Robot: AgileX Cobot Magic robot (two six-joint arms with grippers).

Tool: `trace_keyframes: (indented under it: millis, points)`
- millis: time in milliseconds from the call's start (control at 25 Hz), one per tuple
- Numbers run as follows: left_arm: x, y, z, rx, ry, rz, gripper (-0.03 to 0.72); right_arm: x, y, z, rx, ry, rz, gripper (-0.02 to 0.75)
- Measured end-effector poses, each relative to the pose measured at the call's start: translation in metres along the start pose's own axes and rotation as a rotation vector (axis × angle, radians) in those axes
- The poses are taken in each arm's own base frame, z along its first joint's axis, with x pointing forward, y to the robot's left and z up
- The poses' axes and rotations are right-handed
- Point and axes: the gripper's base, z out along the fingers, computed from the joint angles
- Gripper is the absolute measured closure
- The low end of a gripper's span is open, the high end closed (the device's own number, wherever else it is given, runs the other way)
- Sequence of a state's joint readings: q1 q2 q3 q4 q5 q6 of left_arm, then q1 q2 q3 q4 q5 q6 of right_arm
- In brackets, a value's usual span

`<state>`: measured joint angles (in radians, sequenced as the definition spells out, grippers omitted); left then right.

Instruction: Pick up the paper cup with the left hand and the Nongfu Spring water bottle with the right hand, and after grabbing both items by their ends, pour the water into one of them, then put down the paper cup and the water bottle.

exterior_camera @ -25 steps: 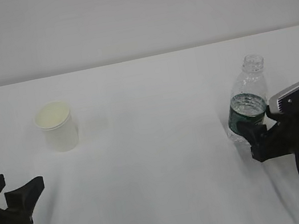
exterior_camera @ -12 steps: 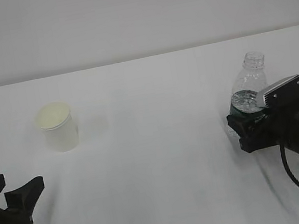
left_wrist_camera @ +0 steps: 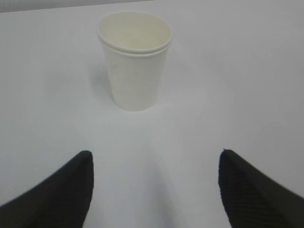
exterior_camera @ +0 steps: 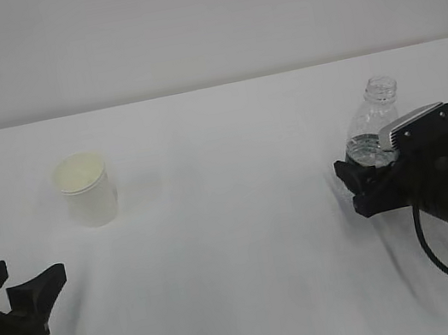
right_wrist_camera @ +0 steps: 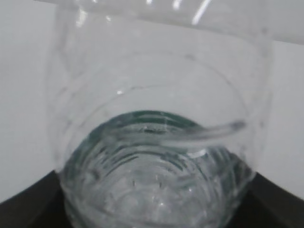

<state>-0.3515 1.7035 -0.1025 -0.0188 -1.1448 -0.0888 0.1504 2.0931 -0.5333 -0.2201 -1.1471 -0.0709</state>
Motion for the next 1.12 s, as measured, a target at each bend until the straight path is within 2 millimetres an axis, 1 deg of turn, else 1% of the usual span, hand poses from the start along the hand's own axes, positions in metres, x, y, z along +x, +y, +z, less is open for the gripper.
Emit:
trace_keyframes:
  millis: [80,280,760,880,1120]
  points:
    - [0.000,0.000,0.000,0.000,0.000,0.000,0.100,0.000,0.000,0.000,0.000,0.000,0.000,0.180]
    - [0.000,0.000,0.000,0.000,0.000,0.000,0.101,0.000,0.000,0.000,0.000,0.000,0.000,0.256]
    - [0.000,0.000,0.000,0.000,0.000,0.000,0.101,0.000,0.004,-0.001,-0.039,-0.002,-0.017,0.267]
    - [0.000,0.000,0.000,0.000,0.000,0.000,0.101,-0.006,0.004,-0.008,-0.040,0.002,-0.024,0.267]
    - [0.000,0.000,0.000,0.000,0.000,0.000,0.101,-0.033,0.002,-0.019,-0.028,-0.080,-0.045,0.267]
